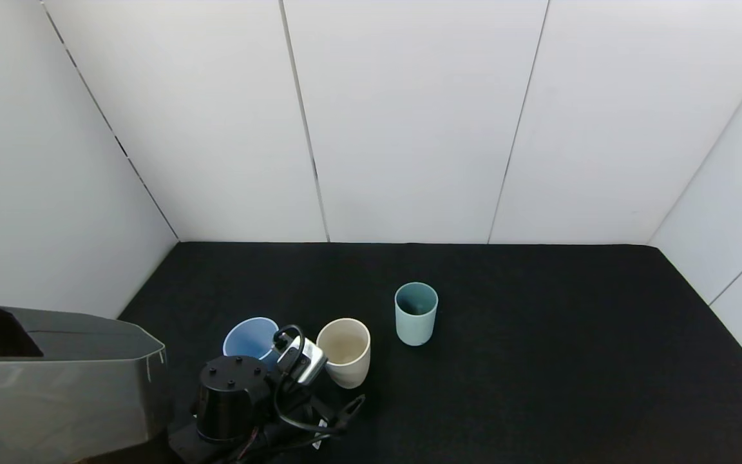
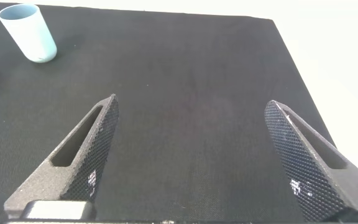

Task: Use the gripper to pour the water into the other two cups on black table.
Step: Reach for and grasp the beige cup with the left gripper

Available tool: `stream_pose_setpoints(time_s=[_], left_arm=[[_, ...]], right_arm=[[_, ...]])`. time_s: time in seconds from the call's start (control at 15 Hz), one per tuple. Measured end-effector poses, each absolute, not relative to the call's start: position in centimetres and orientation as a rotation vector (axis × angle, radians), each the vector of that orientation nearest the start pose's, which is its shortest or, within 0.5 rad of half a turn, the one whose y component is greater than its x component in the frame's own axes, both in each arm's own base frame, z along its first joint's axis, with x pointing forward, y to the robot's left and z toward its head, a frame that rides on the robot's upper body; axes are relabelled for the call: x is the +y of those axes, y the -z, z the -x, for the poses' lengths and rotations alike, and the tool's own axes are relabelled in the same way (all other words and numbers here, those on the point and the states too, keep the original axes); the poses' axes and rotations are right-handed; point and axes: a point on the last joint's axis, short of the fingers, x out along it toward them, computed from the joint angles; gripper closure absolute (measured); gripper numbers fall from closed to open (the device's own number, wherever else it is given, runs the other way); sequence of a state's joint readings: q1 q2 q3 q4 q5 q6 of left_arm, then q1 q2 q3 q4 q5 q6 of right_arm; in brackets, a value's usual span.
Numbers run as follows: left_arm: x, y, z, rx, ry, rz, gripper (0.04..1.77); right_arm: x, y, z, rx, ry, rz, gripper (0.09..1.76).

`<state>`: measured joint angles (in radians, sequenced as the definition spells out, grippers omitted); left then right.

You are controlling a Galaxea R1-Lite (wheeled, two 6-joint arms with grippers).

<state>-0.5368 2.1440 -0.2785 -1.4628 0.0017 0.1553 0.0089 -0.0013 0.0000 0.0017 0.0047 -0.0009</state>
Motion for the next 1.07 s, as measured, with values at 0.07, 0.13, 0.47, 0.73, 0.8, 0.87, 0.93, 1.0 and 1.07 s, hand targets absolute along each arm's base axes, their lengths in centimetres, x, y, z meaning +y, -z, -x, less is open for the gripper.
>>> stream_pose_setpoints(time_s=[0.07, 0.13, 0.47, 0.73, 0.8, 0.87, 0.93, 1.0, 1.07], left_arm=[[-14.4, -2.3, -24.1, 0.346, 0.559, -0.256, 0.09], [-14.5, -2.3, -24.3, 0.340, 0.559, -0.254, 0.09], [-14.9, -2.6, -25.0, 0.310, 0.558, -0.246, 0.09], [-15.1, -2.7, -25.4, 0.298, 0.557, -0.242, 0.09], [-15.2, -2.7, -25.5, 0.295, 0.556, -0.241, 0.09], [-15.2, -2.7, -25.7, 0.292, 0.555, -0.241, 0.09], [-15.2, -2.7, -25.7, 0.290, 0.555, -0.240, 0.09], [-15.3, -2.6, -25.8, 0.289, 0.554, -0.240, 0.09], [-15.3, -2.6, -25.9, 0.287, 0.554, -0.239, 0.19]], right_arm=[[0.0, -7.5, 2.3, 0.000, -0.014, 0.001, 0.14], [0.0, -7.5, 2.3, 0.000, -0.014, 0.001, 0.14], [0.0, -7.5, 2.3, 0.000, -0.014, 0.001, 0.14], [0.0, -7.5, 2.3, 0.000, -0.014, 0.001, 0.14], [0.0, -7.5, 2.3, 0.000, -0.014, 0.001, 0.14], [0.0, -7.5, 2.3, 0.000, -0.014, 0.000, 0.14], [0.0, -7.5, 2.3, 0.000, -0.014, 0.000, 0.14], [0.0, -7.5, 2.3, 0.000, -0.014, 0.000, 0.14], [0.0, -7.5, 2.3, 0.000, -0.014, 0.000, 0.14]])
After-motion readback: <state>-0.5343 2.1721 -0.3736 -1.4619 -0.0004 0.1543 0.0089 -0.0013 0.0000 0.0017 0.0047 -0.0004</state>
